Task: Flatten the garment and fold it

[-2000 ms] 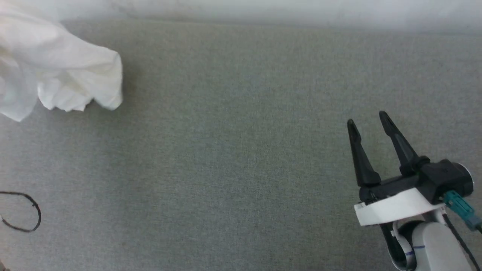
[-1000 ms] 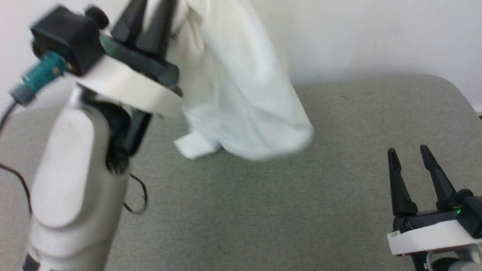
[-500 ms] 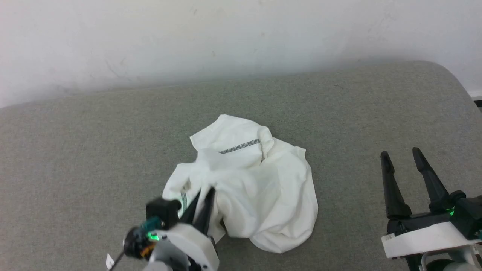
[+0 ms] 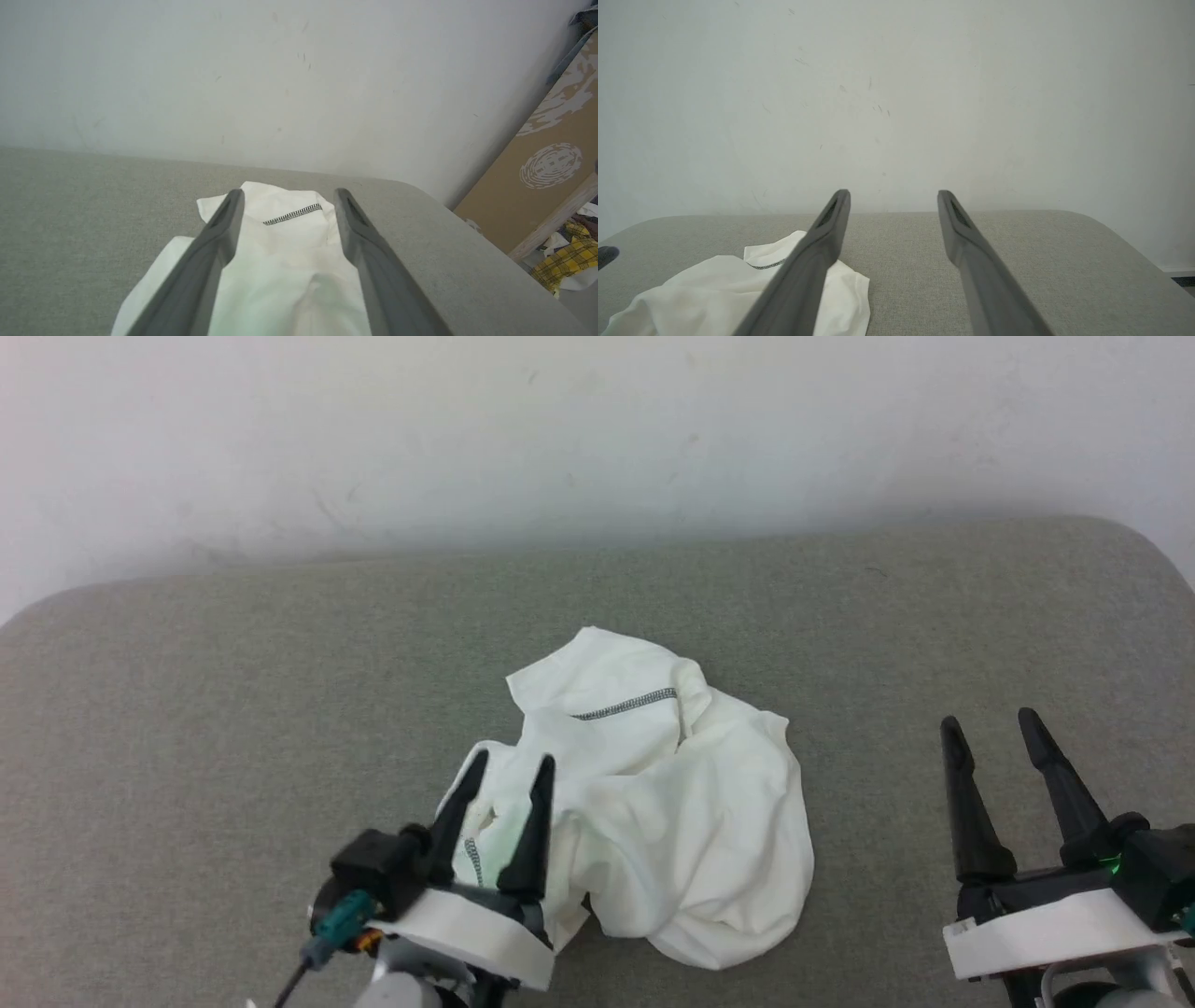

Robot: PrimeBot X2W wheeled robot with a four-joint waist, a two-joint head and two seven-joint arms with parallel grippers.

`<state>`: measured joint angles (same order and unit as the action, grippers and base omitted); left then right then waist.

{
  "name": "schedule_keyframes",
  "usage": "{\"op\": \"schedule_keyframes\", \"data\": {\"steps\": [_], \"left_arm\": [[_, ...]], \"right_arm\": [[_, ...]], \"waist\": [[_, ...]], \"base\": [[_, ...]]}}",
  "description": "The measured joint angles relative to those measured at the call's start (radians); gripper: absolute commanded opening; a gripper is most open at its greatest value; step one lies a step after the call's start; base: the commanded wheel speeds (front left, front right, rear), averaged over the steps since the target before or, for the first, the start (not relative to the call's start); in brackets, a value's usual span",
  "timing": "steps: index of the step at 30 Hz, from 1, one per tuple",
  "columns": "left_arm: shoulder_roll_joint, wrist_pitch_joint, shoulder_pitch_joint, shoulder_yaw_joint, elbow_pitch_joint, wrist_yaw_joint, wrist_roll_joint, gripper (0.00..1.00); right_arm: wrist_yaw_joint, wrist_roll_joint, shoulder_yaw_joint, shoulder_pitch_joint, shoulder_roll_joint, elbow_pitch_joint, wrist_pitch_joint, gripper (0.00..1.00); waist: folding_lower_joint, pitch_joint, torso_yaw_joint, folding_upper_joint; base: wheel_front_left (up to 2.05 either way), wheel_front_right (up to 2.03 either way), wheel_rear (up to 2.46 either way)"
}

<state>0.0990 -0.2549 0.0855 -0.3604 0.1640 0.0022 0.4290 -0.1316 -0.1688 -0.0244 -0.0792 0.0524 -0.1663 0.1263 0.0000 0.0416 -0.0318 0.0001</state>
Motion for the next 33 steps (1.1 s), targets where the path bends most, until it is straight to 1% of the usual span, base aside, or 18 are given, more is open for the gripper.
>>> {"op": "schedule_keyframes", "data": {"steps": [2, 7, 12, 17, 21, 27, 29, 33], "left_arm": [[0.001, -0.002, 0.000, 0.024, -0.044, 0.008, -0.013, 1.00], [0.019, -0.002, -0.005, 0.109, -0.106, 0.046, -0.027, 1.00], [0.070, -0.002, -0.060, 0.203, -0.120, 0.079, -0.034, 1.00], [0.121, -0.002, -0.118, 0.255, -0.140, 0.097, -0.046, 1.00], [0.153, 0.012, -0.150, 0.263, -0.153, 0.097, -0.049, 1.00], [0.158, 0.026, -0.151, 0.253, -0.163, 0.094, -0.049, 1.00], [0.162, 0.042, -0.149, 0.245, -0.163, 0.084, -0.048, 1.00], [0.172, 0.147, -0.086, 0.203, -0.137, 0.035, -0.017, 1.00]], "right_arm": [[0.000, 0.000, -0.001, -0.001, 0.000, -0.002, 0.000, 1.00], [0.000, 0.000, -0.001, -0.006, 0.000, -0.008, -0.003, 1.00], [0.000, 0.000, -0.001, -0.009, 0.000, -0.015, -0.011, 1.00], [0.000, 0.002, -0.002, -0.016, 0.000, -0.019, -0.021, 1.00], [0.000, 0.011, -0.003, -0.030, 0.000, -0.021, -0.035, 1.00], [0.000, 0.019, -0.004, -0.029, 0.000, -0.030, -0.047, 1.00], [0.000, 0.020, -0.004, -0.029, 0.000, -0.034, -0.048, 1.00], [0.000, 0.026, -0.003, -0.029, 0.000, -0.046, -0.057, 1.00]], "waist": [[0.0000, -0.004, 0.007, 0.0000], [0.0000, -0.008, 0.023, 0.0000], [0.0000, -0.009, 0.032, 0.0000], [0.0000, -0.011, 0.044, 0.0000], [0.0000, -0.012, 0.058, 0.0000], [0.0000, -0.008, 0.079, 0.0000], [0.0000, -0.006, 0.083, 0.0000], [0.0000, 0.008, 0.091, 0.0000]], "base": [[0.00, 0.00, 0.00], [0.00, 0.00, 0.00], [0.00, 0.00, 0.00], [0.00, 0.00, 0.00], [0.00, 0.00, 0.00], [0.00, 0.00, 0.00], [0.00, 0.00, 0.00], [0.00, 0.00, 0.00]]}}
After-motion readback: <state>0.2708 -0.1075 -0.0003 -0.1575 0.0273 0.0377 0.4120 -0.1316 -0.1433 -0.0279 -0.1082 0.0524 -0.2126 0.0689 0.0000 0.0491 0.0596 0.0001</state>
